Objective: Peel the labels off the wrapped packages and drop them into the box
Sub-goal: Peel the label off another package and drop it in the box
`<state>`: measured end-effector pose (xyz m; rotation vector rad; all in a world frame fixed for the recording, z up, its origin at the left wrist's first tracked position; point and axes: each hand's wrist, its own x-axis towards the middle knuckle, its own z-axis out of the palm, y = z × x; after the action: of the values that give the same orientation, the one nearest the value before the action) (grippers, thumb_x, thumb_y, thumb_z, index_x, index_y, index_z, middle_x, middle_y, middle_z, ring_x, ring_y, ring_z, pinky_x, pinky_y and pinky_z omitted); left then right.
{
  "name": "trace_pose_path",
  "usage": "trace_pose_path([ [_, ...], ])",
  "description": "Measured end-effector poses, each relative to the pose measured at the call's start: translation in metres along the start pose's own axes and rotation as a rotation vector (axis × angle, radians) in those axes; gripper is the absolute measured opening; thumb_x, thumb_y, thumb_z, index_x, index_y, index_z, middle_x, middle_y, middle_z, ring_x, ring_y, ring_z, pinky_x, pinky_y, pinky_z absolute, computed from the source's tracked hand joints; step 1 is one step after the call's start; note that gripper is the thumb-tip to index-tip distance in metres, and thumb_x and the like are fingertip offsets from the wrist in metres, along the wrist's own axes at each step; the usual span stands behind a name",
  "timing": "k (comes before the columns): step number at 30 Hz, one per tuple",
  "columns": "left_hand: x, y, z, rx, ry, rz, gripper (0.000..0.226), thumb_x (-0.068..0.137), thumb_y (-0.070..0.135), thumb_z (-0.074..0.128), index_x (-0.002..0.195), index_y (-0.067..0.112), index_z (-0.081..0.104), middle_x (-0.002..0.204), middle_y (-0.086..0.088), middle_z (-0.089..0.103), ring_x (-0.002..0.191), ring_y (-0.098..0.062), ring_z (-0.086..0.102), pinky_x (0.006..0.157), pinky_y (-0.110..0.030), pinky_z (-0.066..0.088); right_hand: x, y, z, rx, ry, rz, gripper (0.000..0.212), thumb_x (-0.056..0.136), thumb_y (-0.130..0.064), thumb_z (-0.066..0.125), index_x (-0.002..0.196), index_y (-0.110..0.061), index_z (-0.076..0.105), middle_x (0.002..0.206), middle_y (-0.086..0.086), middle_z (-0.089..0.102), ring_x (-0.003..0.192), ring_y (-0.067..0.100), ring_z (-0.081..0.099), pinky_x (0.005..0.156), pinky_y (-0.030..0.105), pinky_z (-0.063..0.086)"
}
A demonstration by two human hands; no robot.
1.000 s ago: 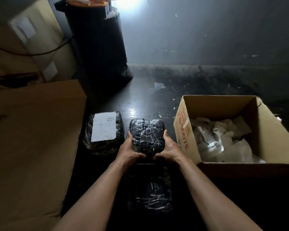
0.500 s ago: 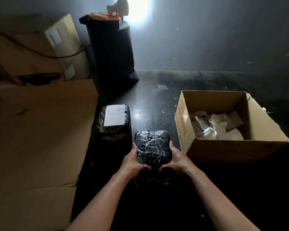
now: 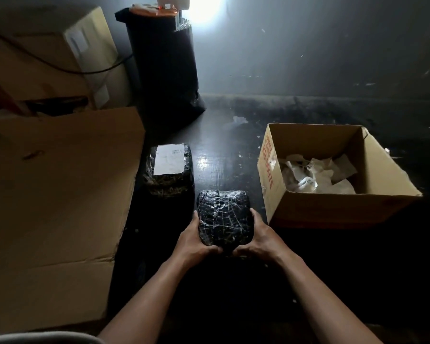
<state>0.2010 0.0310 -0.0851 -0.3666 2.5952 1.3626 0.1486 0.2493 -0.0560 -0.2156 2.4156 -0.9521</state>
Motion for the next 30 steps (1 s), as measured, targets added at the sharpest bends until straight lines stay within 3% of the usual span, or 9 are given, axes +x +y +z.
trace_pose_path([
  [4,0.0,0.009,-0.014,0.003,0.021,-0.021,0.114,0.062,0.052,0.087,0.153,0.02,0.027,0.137,0.012,0.051,0.128,-0.008,0.05,0.1,-0.015,0.036,0.003,-0.012,-0.004,-0.07,0.024,-0.024,0.138,0.06,-0.061,0.085,0.158,-0.017,-0.003,0.165,0.011,0.016,0.15,0.023,0.022,0.121,0.036,0.023],
  [7,0.007,0.015,-0.031,0.096,0.106,-0.035,0.098,0.076,0.052,0.077,0.153,0.012,0.032,0.154,-0.004,0.04,0.142,-0.019,0.038,0.113,-0.025,0.029,0.011,-0.027,-0.007,-0.2,0.048,-0.078,0.115,0.079,-0.06,0.071,0.158,-0.014,0.003,0.166,0.012,0.005,0.153,0.022,0.01,0.122,0.035,0.013],
  [9,0.015,0.017,-0.048,0.161,0.167,-0.015,0.084,0.08,0.047,0.076,0.148,0.01,0.042,0.15,-0.009,0.046,0.139,-0.022,0.042,0.113,-0.028,0.032,0.019,-0.042,-0.008,-0.267,0.047,-0.099,0.099,0.087,-0.053,0.066,0.157,-0.011,0.009,0.165,0.013,0.01,0.152,0.024,0.014,0.121,0.034,0.015],
  [11,0.022,0.022,-0.068,0.206,0.214,0.007,0.073,0.082,0.042,0.076,0.143,0.01,0.05,0.144,-0.009,0.053,0.134,-0.022,0.048,0.11,-0.028,0.036,0.029,-0.06,-0.008,-0.327,0.052,-0.123,0.087,0.09,-0.05,0.063,0.154,-0.007,0.021,0.161,0.015,0.026,0.148,0.027,0.028,0.12,0.037,0.026],
  [16,0.044,0.026,-0.119,0.33,0.264,0.043,0.066,0.081,0.04,0.076,0.137,0.012,0.054,0.133,-0.007,0.06,0.123,-0.023,0.057,0.102,-0.032,0.046,0.055,-0.111,-0.007,-0.444,0.061,-0.137,0.063,0.091,-0.046,0.065,0.135,-0.006,0.045,0.14,0.016,0.052,0.127,0.031,0.051,0.106,0.044,0.043],
  [19,0.06,0.026,-0.147,0.386,0.275,0.046,0.055,0.079,0.041,0.075,0.125,0.013,0.061,0.122,-0.006,0.064,0.115,-0.025,0.061,0.094,-0.033,0.05,0.079,-0.141,-0.005,-0.475,0.071,-0.142,0.052,0.09,-0.045,0.067,0.122,-0.006,0.051,0.128,0.016,0.059,0.117,0.032,0.056,0.095,0.042,0.048],
  [23,0.087,0.013,-0.178,0.451,0.266,0.021,0.058,0.073,0.047,0.076,0.121,0.017,0.063,0.117,-0.005,0.065,0.11,-0.024,0.062,0.09,-0.032,0.051,0.107,-0.178,0.0,-0.523,0.071,-0.145,0.039,0.091,-0.043,0.066,0.105,-0.008,0.053,0.116,0.017,0.063,0.105,0.035,0.059,0.078,0.037,0.045],
  [27,0.113,-0.004,-0.2,0.469,0.232,0.006,0.055,0.068,0.051,0.079,0.109,0.019,0.063,0.108,-0.002,0.063,0.103,-0.023,0.062,0.08,-0.03,0.048,0.136,-0.204,0.006,-0.524,0.066,-0.162,0.032,0.089,-0.034,0.066,0.107,-0.008,0.059,0.116,0.012,0.064,0.107,0.032,0.06,0.077,0.033,0.045],
  [30,0.132,-0.017,-0.209,0.434,0.178,0.013,0.06,0.065,0.05,0.083,0.111,0.017,0.063,0.11,-0.003,0.062,0.105,-0.022,0.061,0.084,-0.029,0.048,0.162,-0.215,0.01,-0.514,0.057,-0.161,0.035,0.087,-0.035,0.068,0.109,-0.01,0.059,0.115,0.014,0.064,0.106,0.033,0.061,0.084,0.037,0.05],
])
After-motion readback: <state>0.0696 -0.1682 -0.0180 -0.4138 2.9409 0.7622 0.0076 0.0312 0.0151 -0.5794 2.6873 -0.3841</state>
